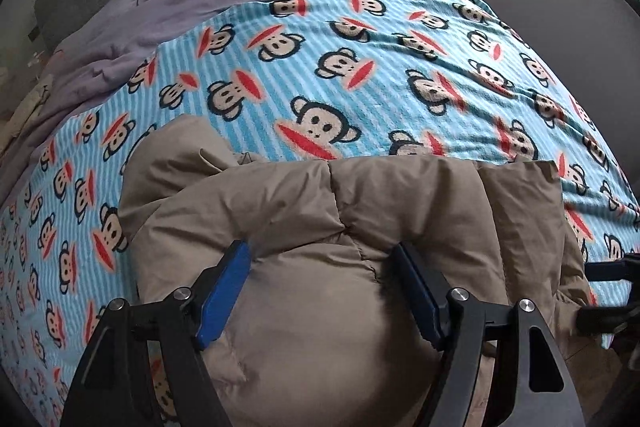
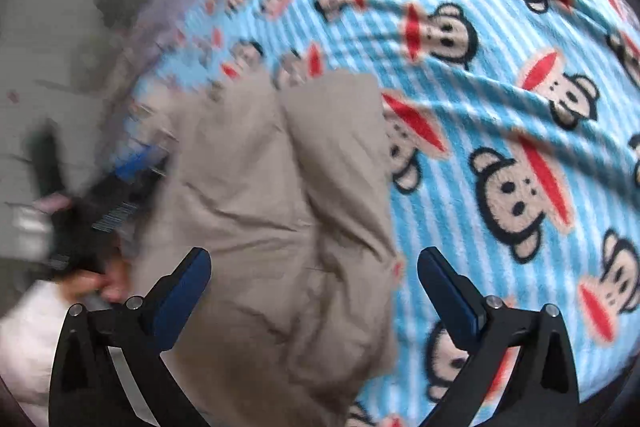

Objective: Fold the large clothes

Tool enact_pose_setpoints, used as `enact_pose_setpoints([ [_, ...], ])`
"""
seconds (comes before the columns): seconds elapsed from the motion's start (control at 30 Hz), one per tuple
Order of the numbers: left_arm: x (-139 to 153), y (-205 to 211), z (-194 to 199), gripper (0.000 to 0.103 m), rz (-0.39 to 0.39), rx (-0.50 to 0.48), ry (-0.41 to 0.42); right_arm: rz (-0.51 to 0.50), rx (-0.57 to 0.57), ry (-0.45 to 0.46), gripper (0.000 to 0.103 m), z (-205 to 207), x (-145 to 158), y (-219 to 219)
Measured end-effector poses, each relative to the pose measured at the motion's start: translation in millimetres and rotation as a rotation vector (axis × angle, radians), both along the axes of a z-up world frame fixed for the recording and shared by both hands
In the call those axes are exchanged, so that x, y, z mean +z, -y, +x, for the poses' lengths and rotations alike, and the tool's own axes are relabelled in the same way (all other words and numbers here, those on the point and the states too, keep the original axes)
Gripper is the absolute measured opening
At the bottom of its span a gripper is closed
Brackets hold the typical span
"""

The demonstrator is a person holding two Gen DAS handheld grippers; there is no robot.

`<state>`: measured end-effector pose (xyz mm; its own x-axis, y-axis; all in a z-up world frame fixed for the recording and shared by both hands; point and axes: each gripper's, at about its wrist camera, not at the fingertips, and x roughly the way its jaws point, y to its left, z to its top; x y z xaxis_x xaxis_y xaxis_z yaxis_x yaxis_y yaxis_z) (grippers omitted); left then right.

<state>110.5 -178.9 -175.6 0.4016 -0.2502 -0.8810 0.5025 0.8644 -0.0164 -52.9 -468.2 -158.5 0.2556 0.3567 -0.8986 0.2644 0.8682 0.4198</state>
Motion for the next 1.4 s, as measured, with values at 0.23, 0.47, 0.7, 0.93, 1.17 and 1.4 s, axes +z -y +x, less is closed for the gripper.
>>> enact_pose_setpoints([
  [0.23,17,-14,-6,0.075,0.011,0.039,-0.035,-0.026,0.017,-0.028,0.103,0,-6,-9],
  [0.47,46,-60,-22,0.103,-0.077,0.086,-0.042,0.018,0.008,-0.005,0.103,-7,-1,-2],
  [0.7,18,-120,-18,0.103,-0.257,0.151,-0.320,0.082,-0.020,-0.010,0.103,-5,-9,15],
  [0.93,-45,-156,-20,0.103,-0.533,0.175,-0.659,0.175,-0.002,-0.045,0.103,7,-26,24],
  [1.17,-81,-141,-21,0.103,-0.583,0.105,-0.728,0.296,0.104,-0.114,0.103,36,-62,14],
  [1.4,-111,-128,-18,0.103,-0.672,0.081,-0.797,0.466,0.158,-0.120,0.103,62,-91,-2],
])
